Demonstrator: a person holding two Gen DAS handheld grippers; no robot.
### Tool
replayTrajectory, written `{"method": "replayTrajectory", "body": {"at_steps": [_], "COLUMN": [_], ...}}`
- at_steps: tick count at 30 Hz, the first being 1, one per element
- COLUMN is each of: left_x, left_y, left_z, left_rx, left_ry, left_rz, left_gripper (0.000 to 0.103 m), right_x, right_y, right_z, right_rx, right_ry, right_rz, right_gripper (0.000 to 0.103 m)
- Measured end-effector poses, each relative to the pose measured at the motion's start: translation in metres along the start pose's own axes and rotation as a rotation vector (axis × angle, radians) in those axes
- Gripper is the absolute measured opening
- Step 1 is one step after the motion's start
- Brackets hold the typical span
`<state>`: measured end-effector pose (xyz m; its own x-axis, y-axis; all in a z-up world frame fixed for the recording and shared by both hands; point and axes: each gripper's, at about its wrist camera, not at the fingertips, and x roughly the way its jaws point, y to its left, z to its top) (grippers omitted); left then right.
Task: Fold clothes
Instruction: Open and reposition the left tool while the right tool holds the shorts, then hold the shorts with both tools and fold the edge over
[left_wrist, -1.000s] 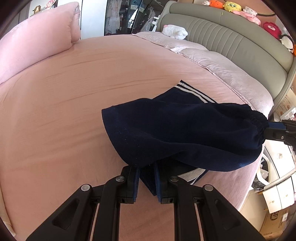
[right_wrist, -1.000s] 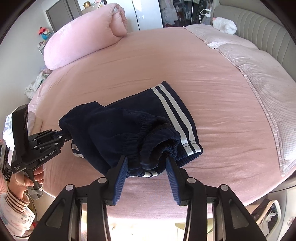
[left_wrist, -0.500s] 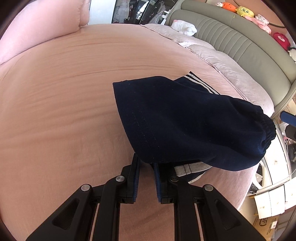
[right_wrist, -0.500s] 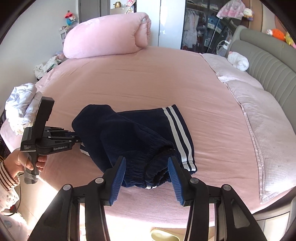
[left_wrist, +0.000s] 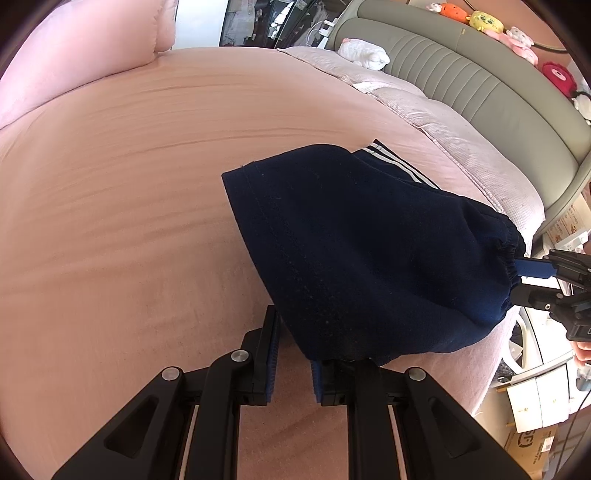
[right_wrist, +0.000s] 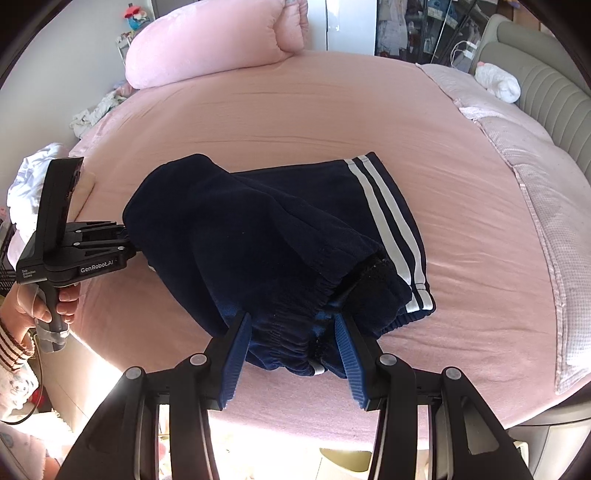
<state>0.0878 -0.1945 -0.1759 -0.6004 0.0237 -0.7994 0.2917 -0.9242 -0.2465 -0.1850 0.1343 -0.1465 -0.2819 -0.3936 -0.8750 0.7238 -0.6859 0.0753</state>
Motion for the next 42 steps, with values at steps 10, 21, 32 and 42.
{"method": "replayTrajectory", "body": {"at_steps": [10, 21, 32, 42], "left_x": [-0.007, -0.016, -0.011, -0.031], "left_y": [-0.005, -0.008, -0.023, -0.026], "left_z": [-0.011, -0.016, -0.019, -0.03], "left_rx": [0.045, 0.06, 0.078, 0.1], "left_ry": [-0.003, 0.008, 0.059, 0.033], "left_rz": [-0.035, -0.043, -0.11, -0.131], "left_gripper": [0.017, 0.043, 0.043, 0.055], "right_x": [0.024, -0.013, -0.027, -0.028], "right_y": [0.045, -0.004, -0.021, -0.035], "right_z": [-0.007, 0.017, 0.036, 0.037], "right_rx": [-0.208, 0.147, 0.195, 0.211], "right_ry": [0.047, -0.078, -0.124, -0.11], "right_rz": [-0.022, 0.157, 0.072, -0.02], "right_gripper": [0.009, 0.008, 0.008, 0.008]}}
